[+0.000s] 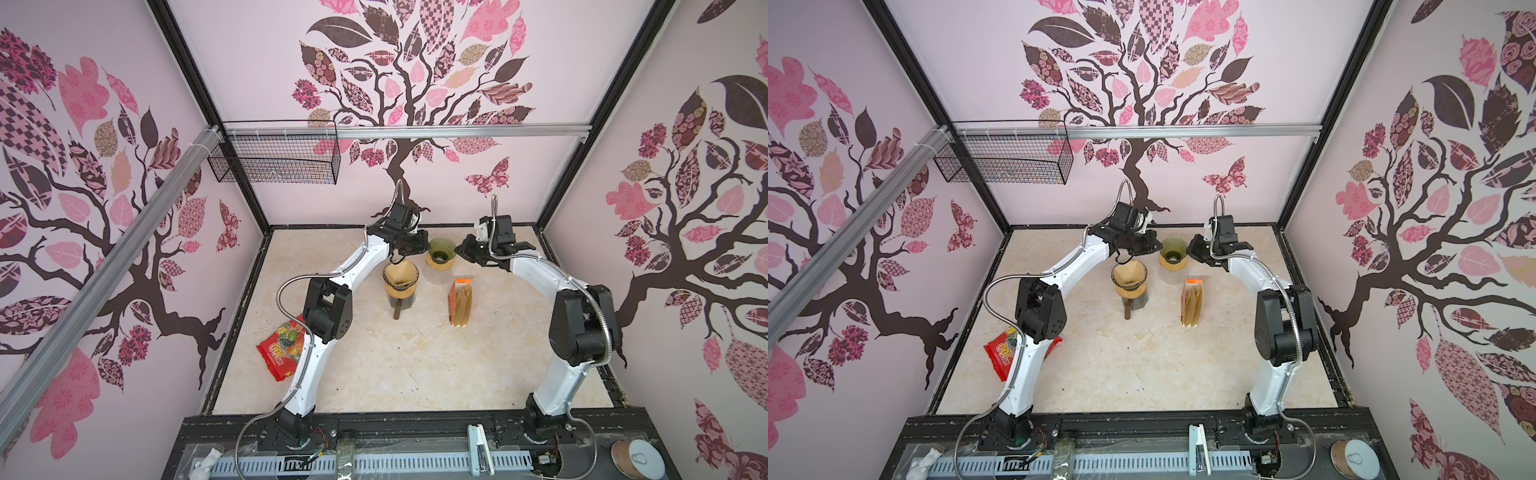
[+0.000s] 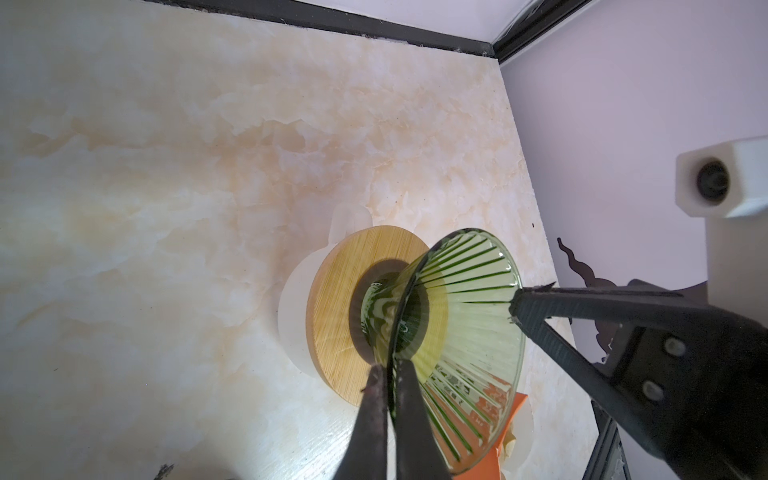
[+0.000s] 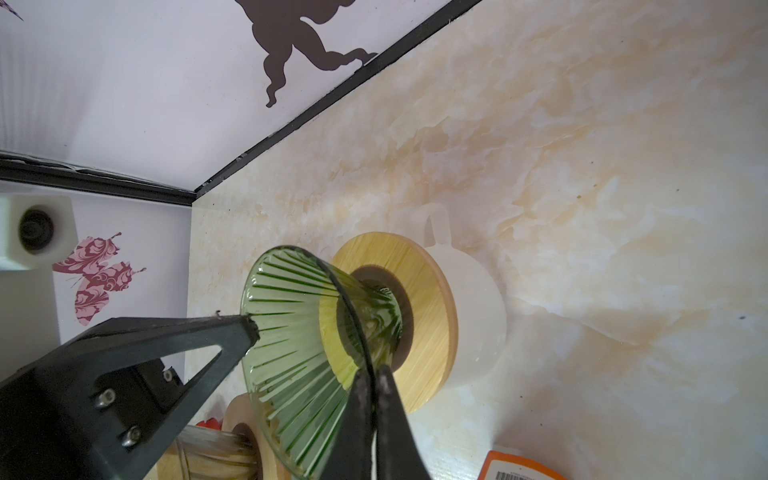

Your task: Place the coffee filter in the dripper

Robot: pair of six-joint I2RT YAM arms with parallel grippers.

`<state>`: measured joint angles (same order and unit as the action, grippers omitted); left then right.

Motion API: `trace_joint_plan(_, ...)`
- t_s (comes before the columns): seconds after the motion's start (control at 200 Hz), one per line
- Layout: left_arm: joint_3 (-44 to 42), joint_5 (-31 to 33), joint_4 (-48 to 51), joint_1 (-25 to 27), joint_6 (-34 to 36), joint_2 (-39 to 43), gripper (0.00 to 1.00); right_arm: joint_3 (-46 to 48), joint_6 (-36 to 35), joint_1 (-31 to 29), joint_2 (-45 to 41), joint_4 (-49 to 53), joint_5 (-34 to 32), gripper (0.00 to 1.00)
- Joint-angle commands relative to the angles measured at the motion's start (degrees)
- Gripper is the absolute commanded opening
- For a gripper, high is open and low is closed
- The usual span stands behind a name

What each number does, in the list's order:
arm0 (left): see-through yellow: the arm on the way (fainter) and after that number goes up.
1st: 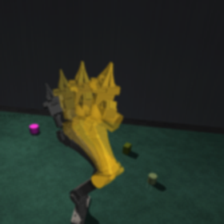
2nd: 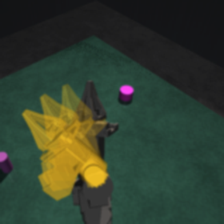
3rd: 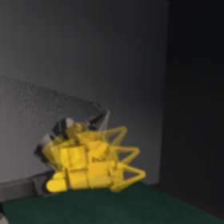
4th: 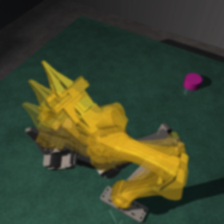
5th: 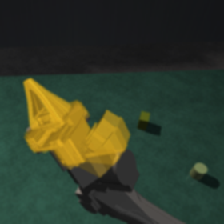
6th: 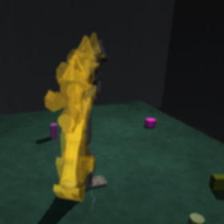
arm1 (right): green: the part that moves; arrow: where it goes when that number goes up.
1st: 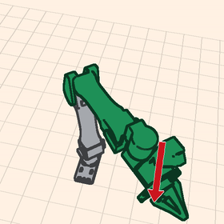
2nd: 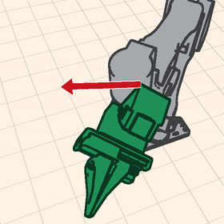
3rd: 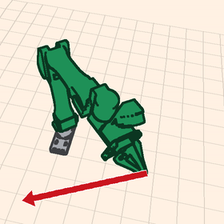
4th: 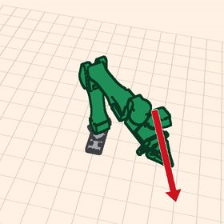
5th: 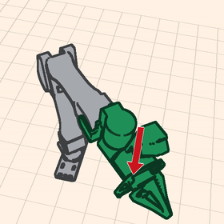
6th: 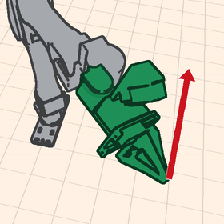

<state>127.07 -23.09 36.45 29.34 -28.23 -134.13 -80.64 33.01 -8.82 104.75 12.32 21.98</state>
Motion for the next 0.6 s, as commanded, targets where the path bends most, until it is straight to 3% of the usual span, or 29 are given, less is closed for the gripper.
trace_joint_plan(0.0, 0.7, -1.2, 5.8, 0.4, 2.6, -3.1, 0.04, -1.5, 0.6, 0.3, 2.0, 3.2, -1.6, 0.05)
trace_joint_plan(0.595, -2.5, -1.7, 4.5, 0.4, 2.5, -3.9, 0.04, -0.1, 2.0, 0.2, 3.7, 3.7, -2.7, 0.05)
